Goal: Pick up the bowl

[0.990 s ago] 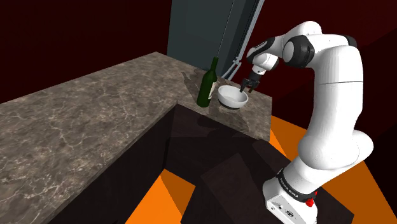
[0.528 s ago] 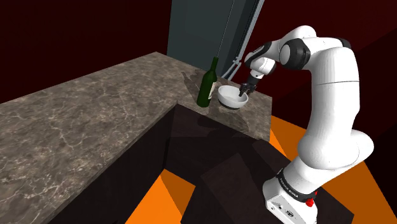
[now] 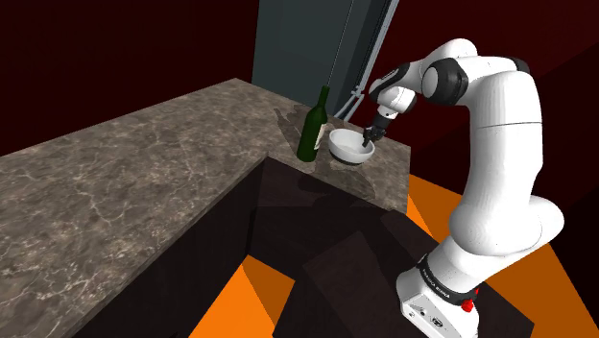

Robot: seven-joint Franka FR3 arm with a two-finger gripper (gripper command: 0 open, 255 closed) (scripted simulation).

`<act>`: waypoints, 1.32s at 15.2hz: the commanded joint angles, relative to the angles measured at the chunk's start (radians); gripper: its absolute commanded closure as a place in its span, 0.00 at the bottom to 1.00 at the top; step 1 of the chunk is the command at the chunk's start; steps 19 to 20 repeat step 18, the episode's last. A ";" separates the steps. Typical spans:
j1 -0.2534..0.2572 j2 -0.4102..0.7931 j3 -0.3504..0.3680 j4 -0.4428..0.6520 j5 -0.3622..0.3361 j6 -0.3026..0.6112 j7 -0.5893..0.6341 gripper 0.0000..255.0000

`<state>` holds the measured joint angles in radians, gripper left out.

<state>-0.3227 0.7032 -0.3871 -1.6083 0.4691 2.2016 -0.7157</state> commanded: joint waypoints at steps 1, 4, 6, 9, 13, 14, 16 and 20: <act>0.000 0.002 0.000 0.001 0.000 -0.001 0.001 1.00; 0.006 -0.023 -0.008 0.002 -0.012 -0.025 0.010 1.00; 0.009 -0.039 -0.014 0.004 -0.020 -0.042 0.016 1.00; 0.014 -0.062 -0.022 0.009 -0.031 -0.069 0.025 1.00; 0.019 -0.090 -0.032 0.019 -0.047 -0.105 0.038 1.00; 0.020 -0.097 -0.034 0.023 -0.050 -0.114 0.041 1.00; 0.022 -0.110 -0.038 0.030 -0.058 -0.133 0.047 1.00; 0.022 -0.111 -0.039 0.030 -0.058 -0.134 0.047 1.00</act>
